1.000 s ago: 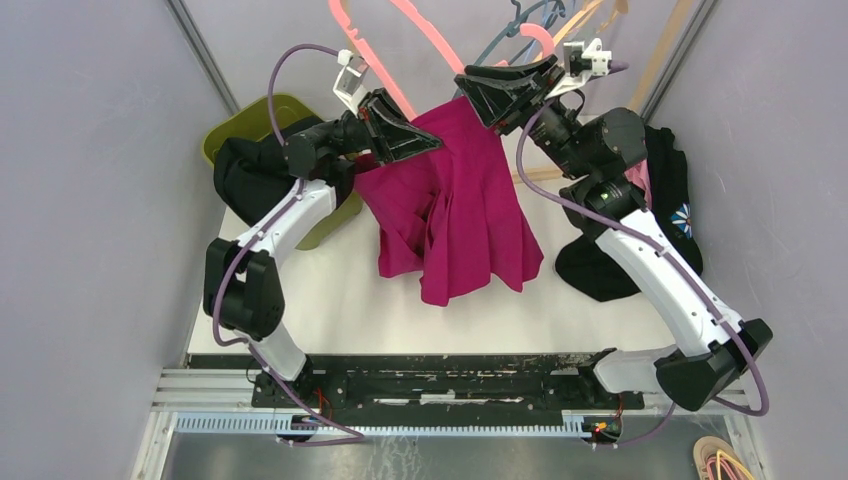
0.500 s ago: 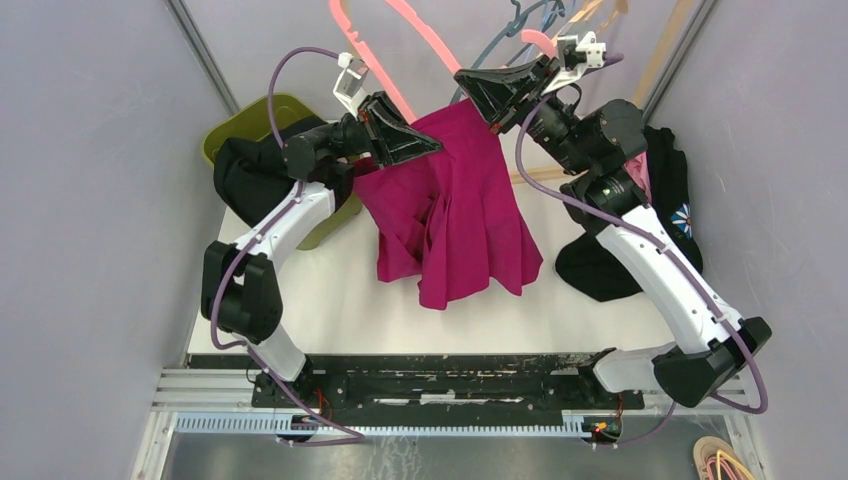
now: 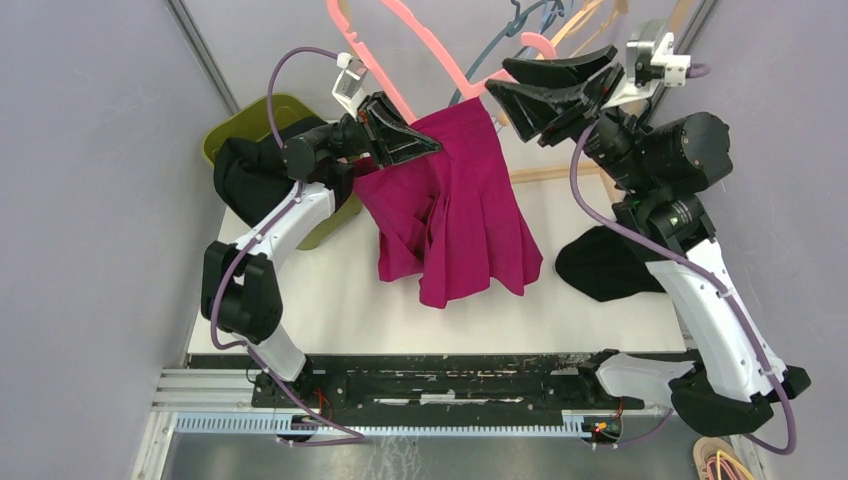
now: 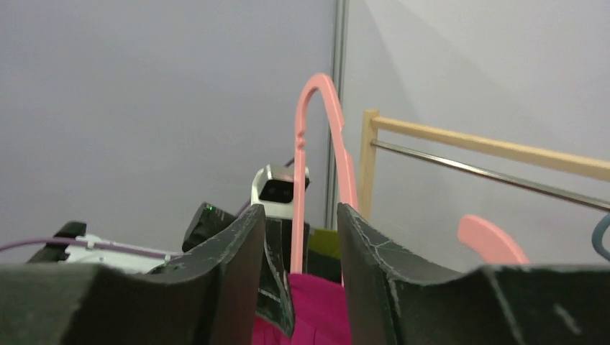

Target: Remove the skirt from the hanger

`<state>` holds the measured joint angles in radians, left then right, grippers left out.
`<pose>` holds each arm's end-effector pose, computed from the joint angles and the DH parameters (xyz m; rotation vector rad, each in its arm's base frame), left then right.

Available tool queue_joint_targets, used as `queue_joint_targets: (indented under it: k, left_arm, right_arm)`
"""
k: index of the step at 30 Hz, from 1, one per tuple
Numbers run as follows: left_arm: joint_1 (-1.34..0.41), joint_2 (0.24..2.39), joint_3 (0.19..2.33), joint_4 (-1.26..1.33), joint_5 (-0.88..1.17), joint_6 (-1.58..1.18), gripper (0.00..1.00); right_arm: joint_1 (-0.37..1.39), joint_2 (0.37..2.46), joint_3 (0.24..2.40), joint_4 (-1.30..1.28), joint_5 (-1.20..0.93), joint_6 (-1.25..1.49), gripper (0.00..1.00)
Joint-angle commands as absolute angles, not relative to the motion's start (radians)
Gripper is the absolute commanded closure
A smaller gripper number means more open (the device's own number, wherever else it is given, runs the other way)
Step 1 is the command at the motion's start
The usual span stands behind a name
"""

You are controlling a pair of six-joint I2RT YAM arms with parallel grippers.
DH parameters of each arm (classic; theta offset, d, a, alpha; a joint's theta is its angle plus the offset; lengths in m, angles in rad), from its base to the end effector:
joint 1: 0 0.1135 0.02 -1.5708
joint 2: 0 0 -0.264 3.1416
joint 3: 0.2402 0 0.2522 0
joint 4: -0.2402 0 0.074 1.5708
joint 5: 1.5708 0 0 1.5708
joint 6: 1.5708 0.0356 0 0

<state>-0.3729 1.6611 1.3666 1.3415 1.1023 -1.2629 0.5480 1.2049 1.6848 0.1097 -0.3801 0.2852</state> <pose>0.3057 -0.1537 0.4407 0.8886 1.0243 -1.7034 0.1673 0.1176 0.5859 -0.4923 0.9525 0.9417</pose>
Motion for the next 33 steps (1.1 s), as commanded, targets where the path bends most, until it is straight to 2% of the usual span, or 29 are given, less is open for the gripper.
queue_joint_targets:
  k: [1, 6, 8, 18, 26, 28, 30, 33]
  left_arm:
    - [-0.375, 1.603, 1.410, 1.420, 1.040, -1.257, 0.97]
    - [-0.376, 1.593, 1.407, 1.395, 1.051, -1.236, 0.97]
    - [-0.375, 1.591, 1.407, 1.393, 1.058, -1.232, 0.97]
    - [-0.374, 1.567, 1.396, 1.363, 1.080, -1.212, 0.97]
    - [-0.373, 1.576, 1.397, 1.359, 1.076, -1.210, 0.97]
    - [-0.374, 1.579, 1.397, 1.358, 1.076, -1.210, 0.97]
    - [-0.374, 1.584, 1.396, 1.358, 1.074, -1.210, 0.97]
    - [-0.373, 1.592, 1.396, 1.364, 1.070, -1.216, 0.97]
  right_arm:
    - [0.549, 1.189, 1.594, -0.021, -0.398, 0.256, 0.49]
    - [0.548, 1.163, 1.506, -0.109, -0.316, 0.208, 0.35]
    - [0.549, 1.174, 1.509, -0.159, -0.305, 0.177, 0.33]
    - [0.546, 1.221, 1.514, -0.173, -0.366, 0.140, 0.37]
    - [0.546, 1.208, 1.404, -0.104, -0.447, 0.246, 0.40]
    - [0.546, 1.193, 1.372, -0.101, -0.481, 0.272, 0.45]
    - [0.546, 1.174, 1.349, -0.123, -0.489, 0.285, 0.56]
    - [0.545, 1.153, 1.361, -0.182, -0.478, 0.270, 0.93]
